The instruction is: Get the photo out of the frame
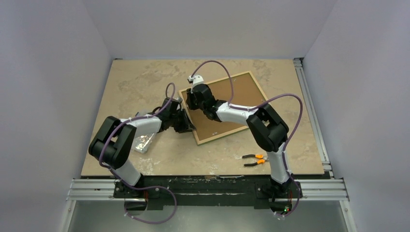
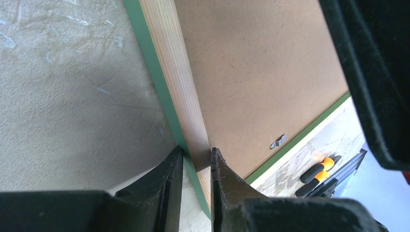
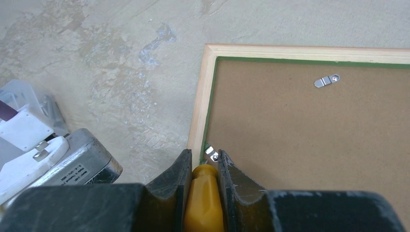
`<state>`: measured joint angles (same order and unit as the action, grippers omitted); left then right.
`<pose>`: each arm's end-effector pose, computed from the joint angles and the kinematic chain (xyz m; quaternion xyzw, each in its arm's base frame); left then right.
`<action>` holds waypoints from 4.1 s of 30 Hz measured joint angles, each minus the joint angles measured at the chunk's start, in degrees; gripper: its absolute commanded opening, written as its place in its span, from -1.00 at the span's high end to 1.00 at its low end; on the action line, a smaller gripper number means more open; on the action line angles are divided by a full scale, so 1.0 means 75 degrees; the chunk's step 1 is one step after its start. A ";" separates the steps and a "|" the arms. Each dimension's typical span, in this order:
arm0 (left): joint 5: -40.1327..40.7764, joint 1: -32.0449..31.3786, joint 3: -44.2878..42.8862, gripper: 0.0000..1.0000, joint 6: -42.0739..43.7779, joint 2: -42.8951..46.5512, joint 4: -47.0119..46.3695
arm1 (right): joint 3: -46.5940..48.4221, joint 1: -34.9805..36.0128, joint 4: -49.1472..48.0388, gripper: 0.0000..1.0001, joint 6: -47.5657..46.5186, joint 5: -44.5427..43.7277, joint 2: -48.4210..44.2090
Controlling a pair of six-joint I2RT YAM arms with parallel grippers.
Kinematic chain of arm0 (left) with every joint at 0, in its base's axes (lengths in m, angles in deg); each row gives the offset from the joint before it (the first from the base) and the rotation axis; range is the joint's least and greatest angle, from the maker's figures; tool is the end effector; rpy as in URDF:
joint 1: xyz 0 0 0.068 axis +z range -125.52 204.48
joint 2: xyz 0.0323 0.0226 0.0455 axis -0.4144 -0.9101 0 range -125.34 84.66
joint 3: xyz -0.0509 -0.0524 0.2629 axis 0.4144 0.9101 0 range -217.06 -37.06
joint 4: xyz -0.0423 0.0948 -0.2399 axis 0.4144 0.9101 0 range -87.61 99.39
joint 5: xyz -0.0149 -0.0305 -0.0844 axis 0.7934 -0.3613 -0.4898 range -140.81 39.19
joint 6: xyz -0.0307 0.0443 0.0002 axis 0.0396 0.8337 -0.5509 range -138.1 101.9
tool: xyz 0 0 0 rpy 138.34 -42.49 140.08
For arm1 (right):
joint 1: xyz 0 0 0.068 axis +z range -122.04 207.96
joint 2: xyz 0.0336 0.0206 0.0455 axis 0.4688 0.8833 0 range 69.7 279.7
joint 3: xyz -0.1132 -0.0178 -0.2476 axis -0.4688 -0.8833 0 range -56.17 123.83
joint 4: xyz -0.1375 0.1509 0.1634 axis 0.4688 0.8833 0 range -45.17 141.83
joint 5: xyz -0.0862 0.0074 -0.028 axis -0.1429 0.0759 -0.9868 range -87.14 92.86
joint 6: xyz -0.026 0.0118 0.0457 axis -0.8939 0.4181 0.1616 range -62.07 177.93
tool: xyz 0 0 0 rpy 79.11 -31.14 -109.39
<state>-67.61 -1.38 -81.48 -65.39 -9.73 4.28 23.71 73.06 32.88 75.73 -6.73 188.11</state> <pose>0.2749 -0.1447 0.1428 -0.1270 0.9275 -0.3035 0.1773 0.3375 0.3305 0.1912 -0.1575 0.8342 0.2127 0.4838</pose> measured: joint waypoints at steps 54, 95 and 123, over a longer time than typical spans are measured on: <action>-0.0140 0.0154 0.0067 1.00 -0.0160 -0.0172 -0.0577 | 0.0382 -0.0058 -0.0213 1.00 -0.0391 -0.0245 0.0338; -0.0367 0.0248 0.0070 1.00 -0.0195 -0.0245 -0.0653 | 0.0125 -0.0117 -0.0242 1.00 -0.0807 0.0280 0.0259; -0.0458 0.0239 0.0070 1.00 -0.0227 -0.0344 -0.0886 | 0.0335 0.0038 0.0446 1.00 -0.0731 -0.0877 0.0187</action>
<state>-71.04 0.41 -80.96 -67.09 -12.31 -2.36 26.22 73.35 36.22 70.25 -13.31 189.50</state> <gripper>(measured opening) 0.205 0.172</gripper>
